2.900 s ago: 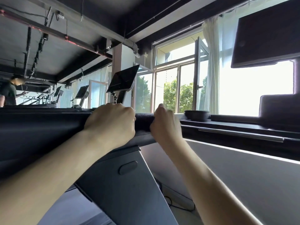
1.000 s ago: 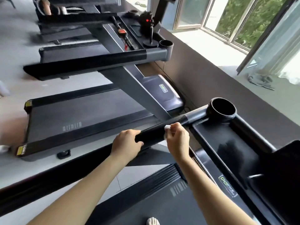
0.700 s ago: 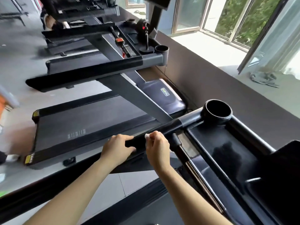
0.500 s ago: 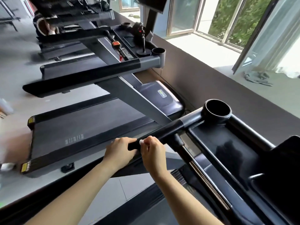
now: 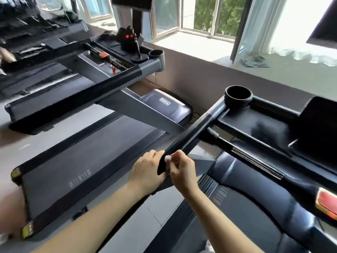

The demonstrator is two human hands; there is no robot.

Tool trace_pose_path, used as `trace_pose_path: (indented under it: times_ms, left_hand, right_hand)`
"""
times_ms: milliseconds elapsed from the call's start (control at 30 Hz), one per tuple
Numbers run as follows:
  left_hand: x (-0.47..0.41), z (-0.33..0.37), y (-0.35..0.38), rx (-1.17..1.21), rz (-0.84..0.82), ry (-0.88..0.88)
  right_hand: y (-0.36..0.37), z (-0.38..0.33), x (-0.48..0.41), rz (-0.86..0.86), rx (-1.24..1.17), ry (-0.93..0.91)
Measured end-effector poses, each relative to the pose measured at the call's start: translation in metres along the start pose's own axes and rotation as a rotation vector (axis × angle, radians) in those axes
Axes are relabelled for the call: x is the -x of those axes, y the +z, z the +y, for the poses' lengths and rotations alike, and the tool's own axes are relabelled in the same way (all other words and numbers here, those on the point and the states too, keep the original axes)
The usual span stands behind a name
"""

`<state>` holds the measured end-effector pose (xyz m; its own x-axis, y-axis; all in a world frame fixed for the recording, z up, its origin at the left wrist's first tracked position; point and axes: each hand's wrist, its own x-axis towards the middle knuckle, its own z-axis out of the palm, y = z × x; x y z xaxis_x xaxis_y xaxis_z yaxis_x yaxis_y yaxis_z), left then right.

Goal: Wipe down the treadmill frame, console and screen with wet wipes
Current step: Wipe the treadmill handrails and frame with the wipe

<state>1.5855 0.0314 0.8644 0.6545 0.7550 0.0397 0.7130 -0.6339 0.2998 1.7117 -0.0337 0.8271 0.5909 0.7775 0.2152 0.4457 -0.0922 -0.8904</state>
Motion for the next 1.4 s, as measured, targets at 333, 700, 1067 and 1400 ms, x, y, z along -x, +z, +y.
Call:
trace_pose_path:
  times_ms: [333,700,1067,1400]
  left_hand:
    - [-0.005,-0.010,0.009,0.110,0.014,0.066]
    - [-0.013,-0.014,0.006,0.460,0.050,-0.219]
    - [-0.016,-0.015,0.007,0.528,0.032,-0.241]
    - [-0.019,-0.015,0.009,0.427,-0.066,-0.261]
  right_hand:
    - [-0.005,0.006,-0.042,0.142,0.030,0.078]
    - [0.019,-0.009,0.011,0.112,-0.054,0.034]
    - [0.002,0.009,-0.036,0.239,0.001,0.058]
    - [0.037,-0.013,0.058,0.103,-0.213,0.077]
